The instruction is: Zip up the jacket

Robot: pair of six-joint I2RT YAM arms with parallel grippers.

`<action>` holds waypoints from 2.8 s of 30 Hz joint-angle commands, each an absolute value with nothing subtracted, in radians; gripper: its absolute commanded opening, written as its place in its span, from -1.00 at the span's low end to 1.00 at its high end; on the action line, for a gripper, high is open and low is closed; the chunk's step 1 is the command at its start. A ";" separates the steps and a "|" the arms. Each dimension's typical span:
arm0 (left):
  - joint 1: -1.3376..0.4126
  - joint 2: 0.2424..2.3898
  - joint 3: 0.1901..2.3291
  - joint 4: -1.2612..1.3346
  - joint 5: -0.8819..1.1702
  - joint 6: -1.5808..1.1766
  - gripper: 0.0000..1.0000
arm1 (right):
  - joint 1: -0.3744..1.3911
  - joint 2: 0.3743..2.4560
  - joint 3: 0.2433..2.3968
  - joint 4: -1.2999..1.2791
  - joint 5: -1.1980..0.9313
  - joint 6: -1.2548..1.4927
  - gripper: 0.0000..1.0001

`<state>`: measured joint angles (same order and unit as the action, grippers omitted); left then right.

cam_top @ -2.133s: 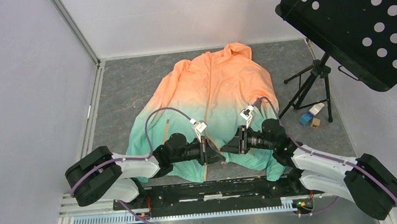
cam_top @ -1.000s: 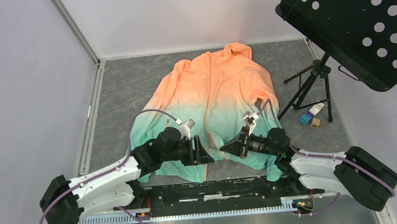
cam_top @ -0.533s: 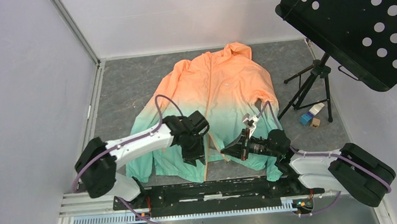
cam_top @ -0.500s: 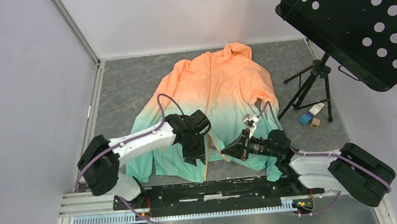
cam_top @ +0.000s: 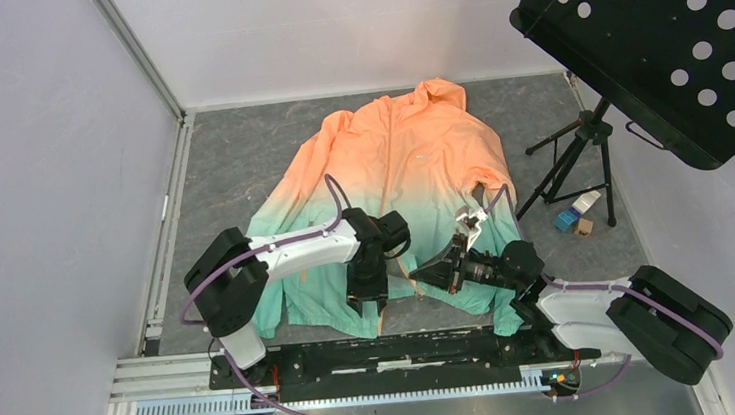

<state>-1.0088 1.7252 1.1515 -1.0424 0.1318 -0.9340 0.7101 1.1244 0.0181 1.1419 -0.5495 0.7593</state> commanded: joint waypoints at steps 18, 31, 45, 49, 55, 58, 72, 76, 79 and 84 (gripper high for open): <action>-1.028 1.748 1.008 -0.866 0.056 -0.973 0.03 | 0.657 1.145 -0.120 1.224 -0.588 0.810 -1.00; -1.027 1.707 0.942 -0.769 0.060 -0.944 -0.51 | 0.655 1.158 -0.108 1.190 -0.587 0.818 -0.99; -0.971 1.317 0.709 -0.422 0.146 -0.813 -0.80 | 0.654 1.166 -0.067 1.143 -0.553 0.903 -1.00; -0.905 1.212 0.626 -0.311 0.182 -0.798 -0.95 | 0.625 1.119 -0.037 1.127 -0.527 0.912 -0.99; -0.852 1.022 0.510 -0.123 0.176 -0.757 -0.96 | 0.582 1.054 0.112 0.783 -0.493 0.742 -0.99; -0.843 0.925 0.446 -0.005 0.151 -0.740 -0.96 | 0.582 1.051 0.135 0.748 -0.493 0.756 -0.99; -0.842 0.820 0.168 0.649 0.037 -0.669 -0.95 | 0.765 1.272 0.066 1.348 -0.276 1.035 -0.99; -0.842 0.815 0.115 0.749 0.054 -0.674 -0.95 | 0.786 1.357 0.049 1.507 -0.230 1.044 -0.99; -0.842 0.798 0.114 0.774 0.071 -0.681 -0.95 | 0.806 1.377 0.073 1.505 -0.208 1.003 -0.99; -0.842 0.795 0.113 0.806 0.067 -0.699 -0.95 | 0.830 1.431 0.134 1.521 -0.214 0.993 -0.99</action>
